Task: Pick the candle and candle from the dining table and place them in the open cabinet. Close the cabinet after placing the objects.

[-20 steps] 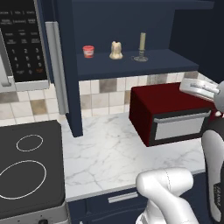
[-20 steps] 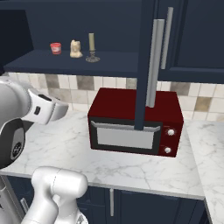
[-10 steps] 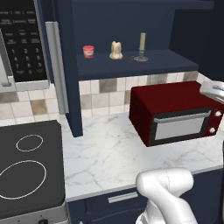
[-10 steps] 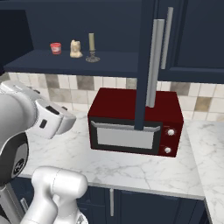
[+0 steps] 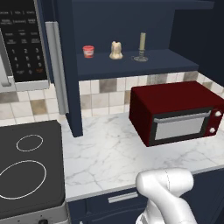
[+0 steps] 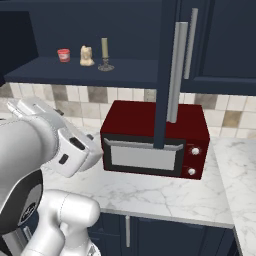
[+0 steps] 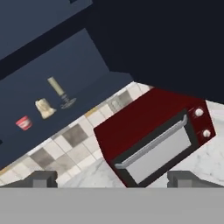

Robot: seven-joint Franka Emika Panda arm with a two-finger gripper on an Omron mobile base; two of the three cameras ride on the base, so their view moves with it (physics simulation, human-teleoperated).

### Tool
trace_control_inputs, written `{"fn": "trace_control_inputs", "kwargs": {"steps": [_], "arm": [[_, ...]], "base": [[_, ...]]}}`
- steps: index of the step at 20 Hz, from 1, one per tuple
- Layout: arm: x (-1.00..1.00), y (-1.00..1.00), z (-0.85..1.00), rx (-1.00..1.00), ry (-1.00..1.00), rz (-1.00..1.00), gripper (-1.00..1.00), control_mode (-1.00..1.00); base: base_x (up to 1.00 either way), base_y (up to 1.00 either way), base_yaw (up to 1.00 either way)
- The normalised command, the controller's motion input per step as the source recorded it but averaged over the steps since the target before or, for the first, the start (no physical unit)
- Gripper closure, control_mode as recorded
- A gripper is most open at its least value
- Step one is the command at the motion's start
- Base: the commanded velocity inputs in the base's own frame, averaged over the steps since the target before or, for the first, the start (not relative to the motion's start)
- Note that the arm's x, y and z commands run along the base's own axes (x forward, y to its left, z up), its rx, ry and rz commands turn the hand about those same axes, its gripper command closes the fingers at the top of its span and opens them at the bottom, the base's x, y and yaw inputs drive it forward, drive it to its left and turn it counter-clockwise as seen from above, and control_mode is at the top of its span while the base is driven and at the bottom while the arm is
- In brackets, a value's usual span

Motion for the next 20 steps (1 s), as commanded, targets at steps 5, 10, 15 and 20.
{"fn": "trace_control_inputs", "kwargs": {"steps": [5, 10, 15, 20], "arm": [[-0.28, -0.13, -0.04, 0.05, -0.01, -0.05, -1.0, -1.0], [-0.25, -0.11, -0.02, 0.06, -0.05, -0.04, -1.0, -1.0], [-0.17, -0.08, -0.14, 0.04, -0.16, 0.0, -1.0, -1.0], [-0.02, -0.12, -0.16, 0.0, -0.22, 0.0, -1.0, -1.0]], "base": [[0.0, 0.0, 0.0], [0.0, 0.0, 0.0], [0.0, 0.0, 0.0], [0.0, 0.0, 0.0]]}}
